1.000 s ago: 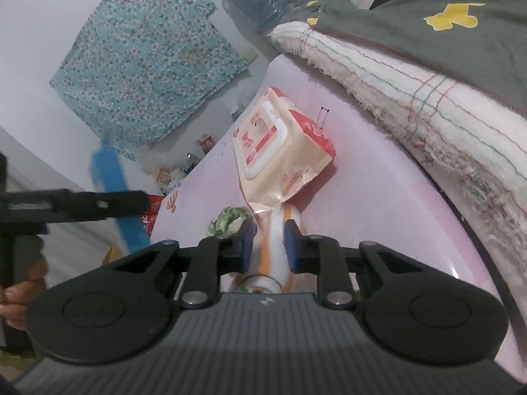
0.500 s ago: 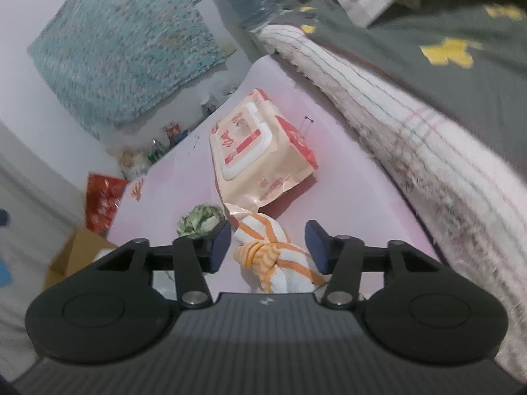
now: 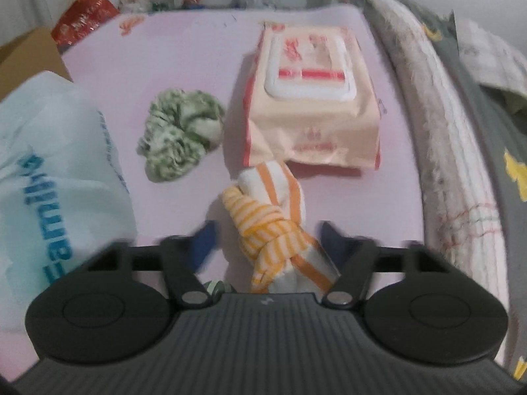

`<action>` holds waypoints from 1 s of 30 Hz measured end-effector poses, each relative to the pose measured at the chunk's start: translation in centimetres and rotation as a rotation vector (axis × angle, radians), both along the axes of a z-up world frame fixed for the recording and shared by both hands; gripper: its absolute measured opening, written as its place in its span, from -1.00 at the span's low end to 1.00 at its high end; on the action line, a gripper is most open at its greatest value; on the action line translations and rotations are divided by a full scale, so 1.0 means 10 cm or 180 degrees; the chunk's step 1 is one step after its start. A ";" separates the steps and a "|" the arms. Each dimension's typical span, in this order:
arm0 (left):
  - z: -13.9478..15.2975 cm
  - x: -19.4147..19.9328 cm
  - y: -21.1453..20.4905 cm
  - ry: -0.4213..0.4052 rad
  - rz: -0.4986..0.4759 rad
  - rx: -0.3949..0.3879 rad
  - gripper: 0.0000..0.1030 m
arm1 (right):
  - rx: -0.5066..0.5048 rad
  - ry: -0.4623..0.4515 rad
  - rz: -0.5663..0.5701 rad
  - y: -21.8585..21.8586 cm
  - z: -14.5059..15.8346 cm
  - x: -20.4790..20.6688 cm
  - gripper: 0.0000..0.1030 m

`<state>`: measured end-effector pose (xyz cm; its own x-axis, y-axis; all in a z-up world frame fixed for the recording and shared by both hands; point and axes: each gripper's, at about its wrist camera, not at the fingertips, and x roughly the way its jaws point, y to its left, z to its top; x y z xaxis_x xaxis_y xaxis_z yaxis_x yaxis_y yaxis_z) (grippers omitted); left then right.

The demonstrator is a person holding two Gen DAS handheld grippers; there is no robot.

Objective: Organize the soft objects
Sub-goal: 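Carry the bandage box and striped cloth over the cardboard box with both tools, then open the left tool to drop the bandage box into the cardboard box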

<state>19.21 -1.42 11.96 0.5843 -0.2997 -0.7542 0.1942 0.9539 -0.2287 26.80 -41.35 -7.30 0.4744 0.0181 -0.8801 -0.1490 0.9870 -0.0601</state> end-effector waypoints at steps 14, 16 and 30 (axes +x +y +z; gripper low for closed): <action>-0.41 -0.50 1.01 0.0227 0.0473 -0.0193 0.41 | 0.0667 -0.0763 -0.0463 -0.36 0.78 -0.50 -0.13; -0.52 -0.48 1.04 0.0303 0.0460 -0.0216 0.41 | 0.1010 -0.0893 -0.0441 -0.39 1.02 -0.68 -0.13; -1.33 -0.20 0.72 0.0913 0.0133 -0.0392 0.42 | 0.2659 -0.0806 -0.0087 0.15 1.21 -1.72 -0.12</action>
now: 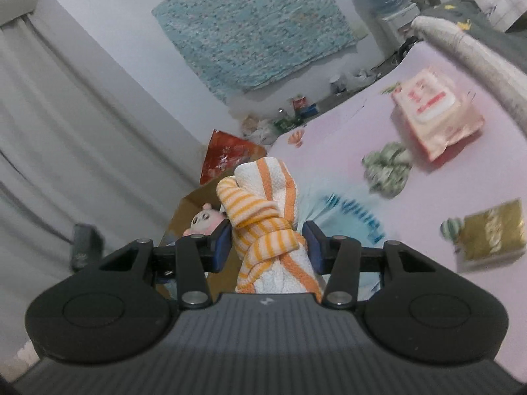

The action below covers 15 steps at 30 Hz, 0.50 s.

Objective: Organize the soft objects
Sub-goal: 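Open the left tool to drop the bandage box into the cardboard box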

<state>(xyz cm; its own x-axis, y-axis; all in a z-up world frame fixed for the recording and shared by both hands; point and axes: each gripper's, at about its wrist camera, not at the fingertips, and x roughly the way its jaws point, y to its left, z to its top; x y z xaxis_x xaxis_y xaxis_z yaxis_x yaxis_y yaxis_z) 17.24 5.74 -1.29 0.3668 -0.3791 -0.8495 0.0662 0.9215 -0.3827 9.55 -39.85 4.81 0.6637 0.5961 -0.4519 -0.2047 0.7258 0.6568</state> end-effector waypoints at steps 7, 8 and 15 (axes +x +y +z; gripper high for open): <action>-0.23 0.16 0.07 0.0242 0.0172 -0.0134 0.62 | -0.0099 0.0041 -0.0046 0.19 -0.05 -0.22 -0.10; -0.22 0.15 0.09 0.0217 0.0185 -0.0142 0.62 | -0.0121 0.0052 -0.0052 0.20 -0.04 -0.24 -0.10; 0.22 -0.06 0.23 -0.0207 0.0302 -0.0132 0.64 | -0.0142 0.0043 0.0065 0.30 -0.01 -0.12 -0.09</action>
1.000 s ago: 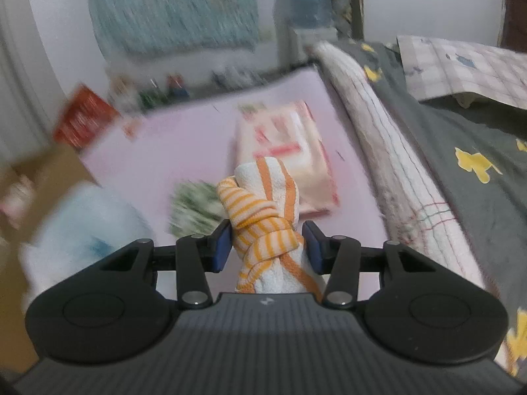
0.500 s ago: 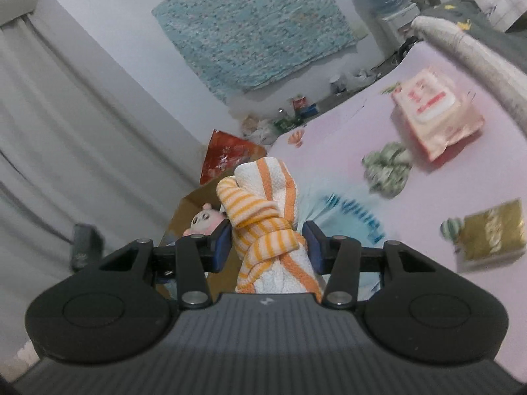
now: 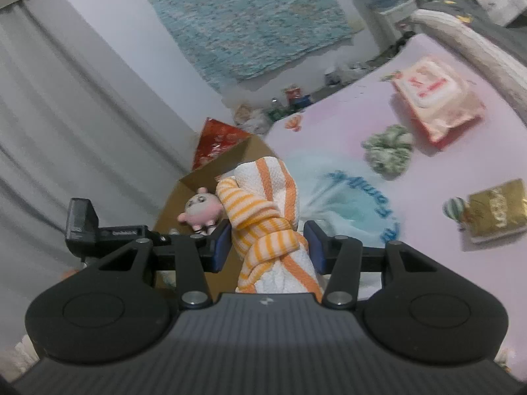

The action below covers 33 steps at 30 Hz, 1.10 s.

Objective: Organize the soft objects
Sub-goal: 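Open the left tool to drop the bandage box into the cardboard box, then lower the striped cloth into the cardboard box and open the right tool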

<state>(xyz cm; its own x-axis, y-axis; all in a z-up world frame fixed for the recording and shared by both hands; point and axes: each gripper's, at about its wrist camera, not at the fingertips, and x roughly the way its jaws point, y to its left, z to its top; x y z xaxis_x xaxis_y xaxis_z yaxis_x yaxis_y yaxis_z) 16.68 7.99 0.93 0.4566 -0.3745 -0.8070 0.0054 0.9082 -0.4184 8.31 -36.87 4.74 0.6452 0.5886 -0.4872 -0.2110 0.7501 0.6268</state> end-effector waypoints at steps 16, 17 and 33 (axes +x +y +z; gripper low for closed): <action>0.63 -1.33 0.96 -0.1189 0.1200 0.0196 0.88 | -0.0164 0.0238 0.2023 2.43 0.05 0.71 -0.09; 0.61 -1.40 1.01 -0.1210 0.1295 0.0235 0.88 | -0.0219 0.0317 0.2158 2.62 0.00 0.76 -0.09; 0.35 -1.75 1.52 -0.1188 0.1757 0.0289 0.88 | -0.0872 0.0874 0.2853 4.01 -0.70 0.80 0.10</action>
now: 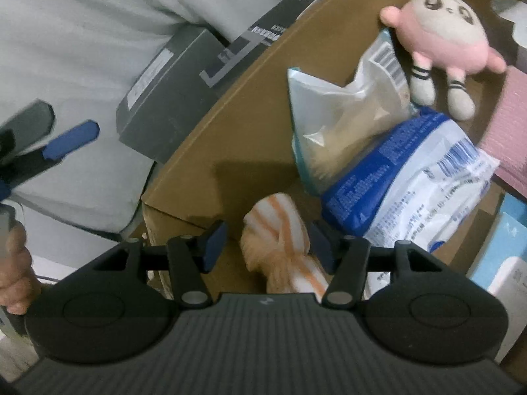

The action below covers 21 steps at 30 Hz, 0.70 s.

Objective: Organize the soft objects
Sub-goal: 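Lower the striped cloth into the cardboard box and open the right tool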

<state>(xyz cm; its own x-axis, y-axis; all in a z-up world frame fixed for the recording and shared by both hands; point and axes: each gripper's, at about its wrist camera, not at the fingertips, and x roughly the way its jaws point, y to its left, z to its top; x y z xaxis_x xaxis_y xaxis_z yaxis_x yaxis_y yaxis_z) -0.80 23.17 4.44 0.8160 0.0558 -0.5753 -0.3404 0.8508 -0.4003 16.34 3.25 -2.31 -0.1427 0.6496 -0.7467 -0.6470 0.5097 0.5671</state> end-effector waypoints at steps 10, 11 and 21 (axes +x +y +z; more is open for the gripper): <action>0.04 -0.06 -0.18 -0.0154 -0.0220 0.0026 0.90 | 0.0787 0.0011 -0.0820 -0.95 0.40 -0.03 0.39; 0.06 -0.06 -0.23 -0.0176 -0.0278 0.0040 0.91 | 0.0864 -0.0012 -0.0914 -1.10 0.44 -0.06 0.42; 0.20 -0.01 -0.85 -0.0327 -0.0927 0.0206 0.97 | 0.1402 -0.0317 -0.2048 -2.73 0.60 -0.61 0.62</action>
